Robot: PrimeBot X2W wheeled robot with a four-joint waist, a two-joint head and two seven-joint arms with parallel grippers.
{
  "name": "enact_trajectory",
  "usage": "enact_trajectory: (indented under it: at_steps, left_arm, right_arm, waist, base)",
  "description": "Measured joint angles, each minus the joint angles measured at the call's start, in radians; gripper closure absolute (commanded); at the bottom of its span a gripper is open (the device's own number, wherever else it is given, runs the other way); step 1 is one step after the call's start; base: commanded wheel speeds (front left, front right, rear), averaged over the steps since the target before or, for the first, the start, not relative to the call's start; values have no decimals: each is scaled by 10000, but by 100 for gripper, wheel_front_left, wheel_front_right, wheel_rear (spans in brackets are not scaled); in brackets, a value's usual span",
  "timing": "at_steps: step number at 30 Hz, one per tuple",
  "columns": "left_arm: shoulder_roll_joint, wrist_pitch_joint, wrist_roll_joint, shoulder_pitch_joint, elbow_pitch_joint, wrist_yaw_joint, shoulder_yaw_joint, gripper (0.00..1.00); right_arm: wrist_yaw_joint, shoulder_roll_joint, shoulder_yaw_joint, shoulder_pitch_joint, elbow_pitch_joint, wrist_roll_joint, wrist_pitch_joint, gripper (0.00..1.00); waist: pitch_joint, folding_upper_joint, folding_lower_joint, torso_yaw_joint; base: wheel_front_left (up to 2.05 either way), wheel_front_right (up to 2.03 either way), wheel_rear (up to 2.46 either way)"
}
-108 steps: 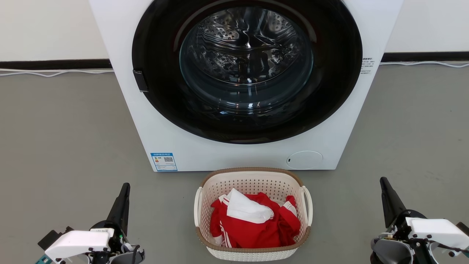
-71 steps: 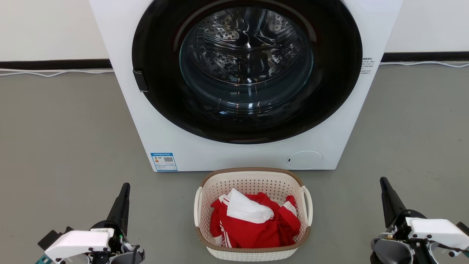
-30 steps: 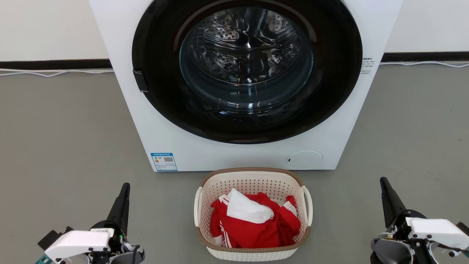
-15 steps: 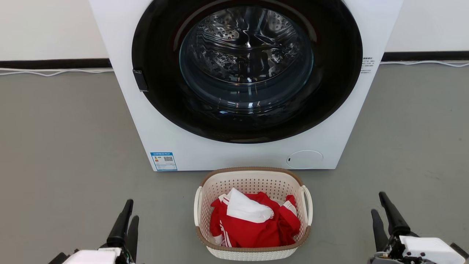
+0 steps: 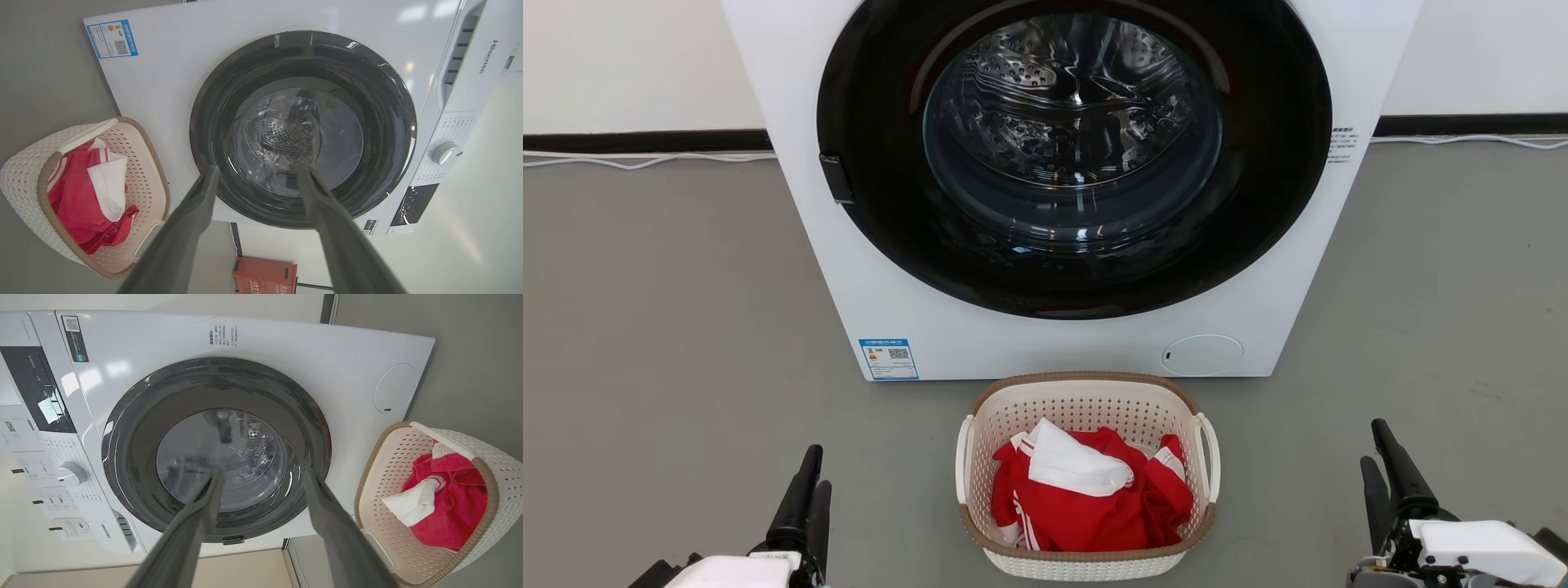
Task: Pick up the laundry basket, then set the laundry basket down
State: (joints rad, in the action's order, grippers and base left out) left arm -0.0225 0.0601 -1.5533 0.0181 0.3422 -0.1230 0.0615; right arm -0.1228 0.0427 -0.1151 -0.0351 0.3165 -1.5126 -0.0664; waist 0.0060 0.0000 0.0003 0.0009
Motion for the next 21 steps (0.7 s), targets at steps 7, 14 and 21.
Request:
enact_trajectory:
  at_steps: [7, 14, 21]
  left_arm:
    - [-6, -207, 759, 3, 2, 0, -12, 0]
    - [-12, -355, 1603, 6, -75, 90, -105, 0]
    - [-27, -564, 2667, 12, -244, 378, -372, 0]
  right_arm:
    - [0, 117, 134, -4, -163, 1078, 219, 0]
    - [0, 201, 240, -6, -272, 2151, 378, 0]
    - [0, 345, 414, -12, -414, 3425, 587, 0]
  waist:
    - [-3, 0, -1, 17]
    - [-3, 0, -1, 30]
    - [13, 0, -1, 41]
  base:
    - [0, 0, 0]
    - [0, 0, 0]
    - [0, 0, 0]
